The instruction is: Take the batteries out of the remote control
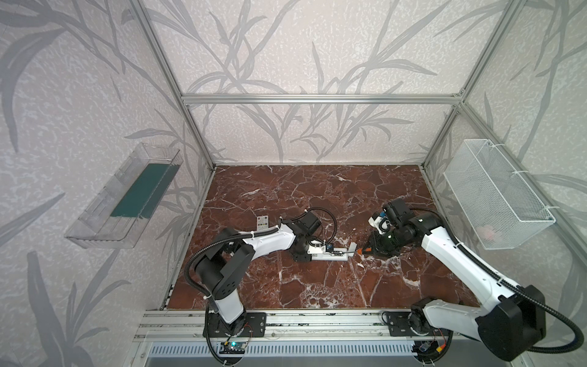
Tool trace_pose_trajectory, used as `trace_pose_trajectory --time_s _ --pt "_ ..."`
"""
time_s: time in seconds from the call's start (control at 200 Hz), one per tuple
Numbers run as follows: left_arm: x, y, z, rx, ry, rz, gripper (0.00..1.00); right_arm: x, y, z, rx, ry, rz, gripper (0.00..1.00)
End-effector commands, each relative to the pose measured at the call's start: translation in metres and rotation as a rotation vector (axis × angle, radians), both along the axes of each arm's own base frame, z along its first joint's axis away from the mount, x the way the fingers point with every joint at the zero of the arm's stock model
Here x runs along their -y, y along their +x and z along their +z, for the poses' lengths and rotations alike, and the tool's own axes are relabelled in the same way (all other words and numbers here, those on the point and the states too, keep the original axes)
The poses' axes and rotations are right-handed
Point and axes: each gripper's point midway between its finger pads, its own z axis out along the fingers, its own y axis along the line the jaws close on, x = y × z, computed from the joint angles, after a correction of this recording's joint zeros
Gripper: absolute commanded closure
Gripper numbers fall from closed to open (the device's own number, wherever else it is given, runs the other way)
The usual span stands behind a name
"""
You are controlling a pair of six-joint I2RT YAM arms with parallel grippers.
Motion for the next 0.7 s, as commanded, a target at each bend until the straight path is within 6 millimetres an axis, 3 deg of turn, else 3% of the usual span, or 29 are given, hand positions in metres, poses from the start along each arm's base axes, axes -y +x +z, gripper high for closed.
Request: trace_pose_trajectory --time_s 0.0,0.45,0.695 --pt "-0.020 -0.029 -0.027 -0.111 0.108 -0.034 1.00 0.007 -0.004 -0.002 -0.014 -0.030 -0.007 1.00" --pt "-0.015 -0.027 -0.020 -0.097 0.091 -0.030 1.00 -0.006 -0.002 -0.016 -0.072 0.049 -0.057 1.00" --pt "-0.015 -0.027 -0.020 -0.098 0.090 -0.031 1.00 -0.019 0.001 -0.005 -0.060 0.207 -0.105 1.00"
